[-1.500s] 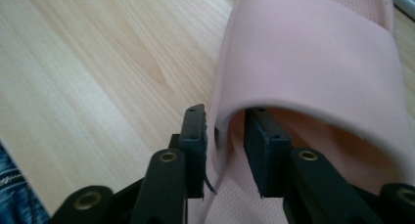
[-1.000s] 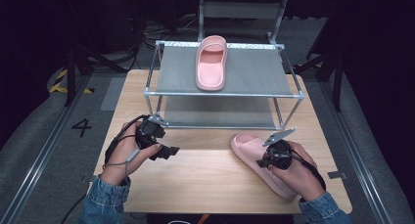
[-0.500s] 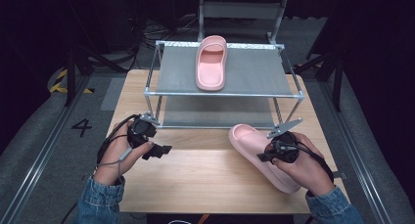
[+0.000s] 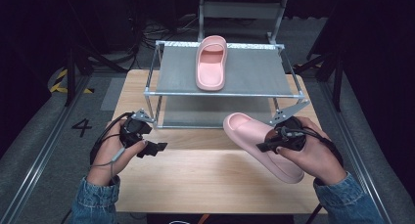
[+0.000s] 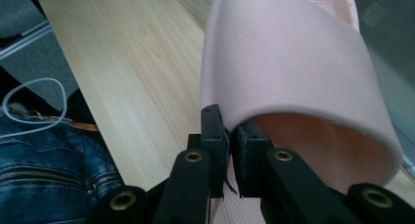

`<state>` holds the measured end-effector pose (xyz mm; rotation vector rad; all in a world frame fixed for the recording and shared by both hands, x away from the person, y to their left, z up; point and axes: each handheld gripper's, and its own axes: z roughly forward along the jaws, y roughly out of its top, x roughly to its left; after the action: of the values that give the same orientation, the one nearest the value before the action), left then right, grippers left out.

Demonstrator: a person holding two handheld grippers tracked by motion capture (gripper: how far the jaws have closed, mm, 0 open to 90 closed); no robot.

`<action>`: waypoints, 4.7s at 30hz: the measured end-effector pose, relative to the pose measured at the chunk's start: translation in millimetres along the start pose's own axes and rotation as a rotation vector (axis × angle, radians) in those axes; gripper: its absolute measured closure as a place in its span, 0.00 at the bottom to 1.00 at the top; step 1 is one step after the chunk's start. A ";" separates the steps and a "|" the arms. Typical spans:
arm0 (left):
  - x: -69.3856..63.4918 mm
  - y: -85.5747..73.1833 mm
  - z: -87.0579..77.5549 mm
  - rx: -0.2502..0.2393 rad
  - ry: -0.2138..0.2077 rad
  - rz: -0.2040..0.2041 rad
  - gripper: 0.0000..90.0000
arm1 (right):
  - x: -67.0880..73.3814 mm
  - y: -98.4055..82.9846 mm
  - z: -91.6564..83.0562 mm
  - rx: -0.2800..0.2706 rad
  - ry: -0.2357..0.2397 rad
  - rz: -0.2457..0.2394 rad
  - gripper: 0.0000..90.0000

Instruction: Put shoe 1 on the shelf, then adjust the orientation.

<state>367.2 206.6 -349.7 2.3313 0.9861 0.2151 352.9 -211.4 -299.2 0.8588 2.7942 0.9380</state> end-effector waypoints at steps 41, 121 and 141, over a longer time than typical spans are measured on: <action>14.1 -41.3 -11.8 0.032 0.081 -0.153 0.19 | -58.1 98.7 -50.6 -0.033 -0.121 0.100 0.94; 15.0 -15.2 14.4 0.103 0.009 -0.108 0.19 | -64.8 -6.7 -62.4 0.015 -0.138 0.176 1.00; 18.9 -27.2 7.4 0.101 0.022 -0.136 0.19 | -88.3 4.8 -37.5 0.061 -0.129 0.198 1.00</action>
<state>366.9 231.3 -373.0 2.3448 1.1869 0.1395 420.7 -275.2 -275.3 1.1780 2.6779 0.7915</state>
